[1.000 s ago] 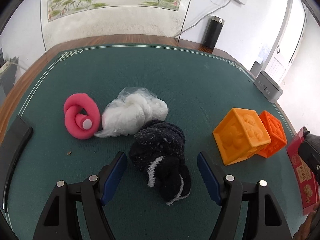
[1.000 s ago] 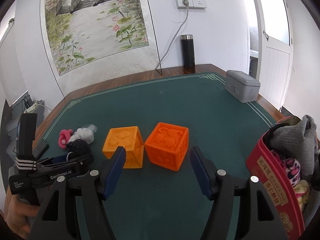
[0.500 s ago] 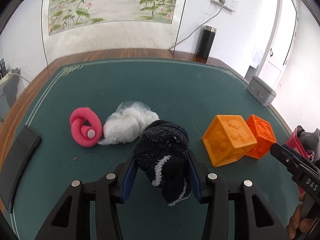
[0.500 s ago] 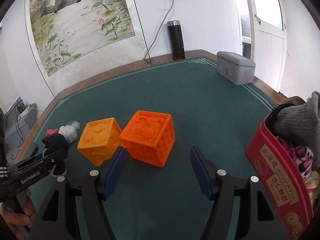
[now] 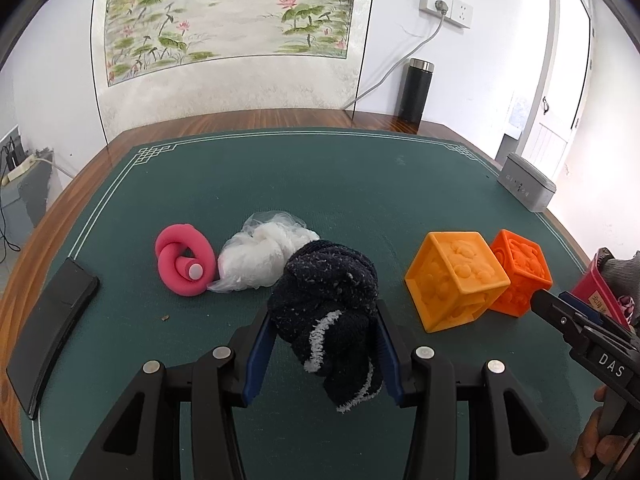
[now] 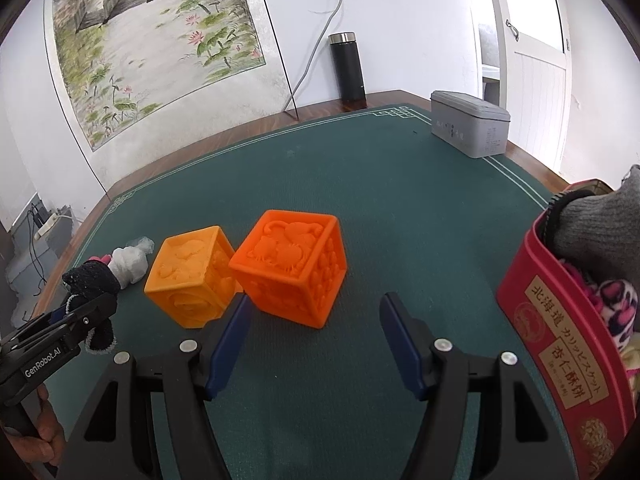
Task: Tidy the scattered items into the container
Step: 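Grasp the dark orange block with the right tool while the left tool holds the black sock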
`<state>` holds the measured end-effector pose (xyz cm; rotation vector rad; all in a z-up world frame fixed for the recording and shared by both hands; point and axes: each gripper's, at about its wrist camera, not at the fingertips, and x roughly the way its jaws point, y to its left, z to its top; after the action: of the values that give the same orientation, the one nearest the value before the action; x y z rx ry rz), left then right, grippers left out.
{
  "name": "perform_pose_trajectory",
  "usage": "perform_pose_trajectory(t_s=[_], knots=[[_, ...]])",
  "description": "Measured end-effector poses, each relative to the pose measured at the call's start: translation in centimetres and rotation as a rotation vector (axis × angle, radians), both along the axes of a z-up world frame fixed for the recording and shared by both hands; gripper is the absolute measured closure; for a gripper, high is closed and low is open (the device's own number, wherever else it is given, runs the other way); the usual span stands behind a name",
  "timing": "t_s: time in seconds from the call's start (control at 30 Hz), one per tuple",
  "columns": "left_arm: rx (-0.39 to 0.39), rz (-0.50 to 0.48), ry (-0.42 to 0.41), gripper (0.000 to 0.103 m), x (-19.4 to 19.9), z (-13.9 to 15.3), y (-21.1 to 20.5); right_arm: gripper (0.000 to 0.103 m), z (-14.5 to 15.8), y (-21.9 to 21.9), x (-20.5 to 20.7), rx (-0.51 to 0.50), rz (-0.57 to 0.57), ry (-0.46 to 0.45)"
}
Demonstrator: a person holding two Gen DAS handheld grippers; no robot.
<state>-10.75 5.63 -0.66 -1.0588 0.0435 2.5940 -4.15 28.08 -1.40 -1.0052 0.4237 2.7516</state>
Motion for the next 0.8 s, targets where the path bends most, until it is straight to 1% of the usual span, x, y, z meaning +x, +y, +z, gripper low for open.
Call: perform_pose_trajectory(t_s=[0.17, 0.47, 0.6, 0.67, 0.73, 0.8], knots=[[-0.009, 0.004, 0.015, 0.054, 0.1, 0.1, 0.0, 0.033, 0.0, -0.3, -0.1, 0.014, 0.003, 0.0], [-0.01, 0.009, 0.013, 0.054, 0.1, 0.0, -0.1, 0.033, 0.0, -0.4, -0.1, -0.004, 0.008, 0.014], [-0.005, 0.01, 0.006, 0.054, 0.1, 0.0, -0.2, 0.025, 0.2, -0.4, -0.6, -0.049, 0.02, 0.015], [-0.003, 0.01, 0.003, 0.054, 0.1, 0.0, -0.3, 0.024, 0.4, -0.4, -0.9, -0.076, 0.024, 0.015], [0.0, 0.011, 0.0, 0.054, 0.0, -0.1, -0.3, 0.024, 0.7, -0.8, -1.6, -0.066, 0.025, 0.013], [0.002, 0.011, -0.003, 0.054, 0.0, -0.1, -0.4, 0.024, 0.9, -1.4, -2.4, -0.017, 0.015, 0.009]])
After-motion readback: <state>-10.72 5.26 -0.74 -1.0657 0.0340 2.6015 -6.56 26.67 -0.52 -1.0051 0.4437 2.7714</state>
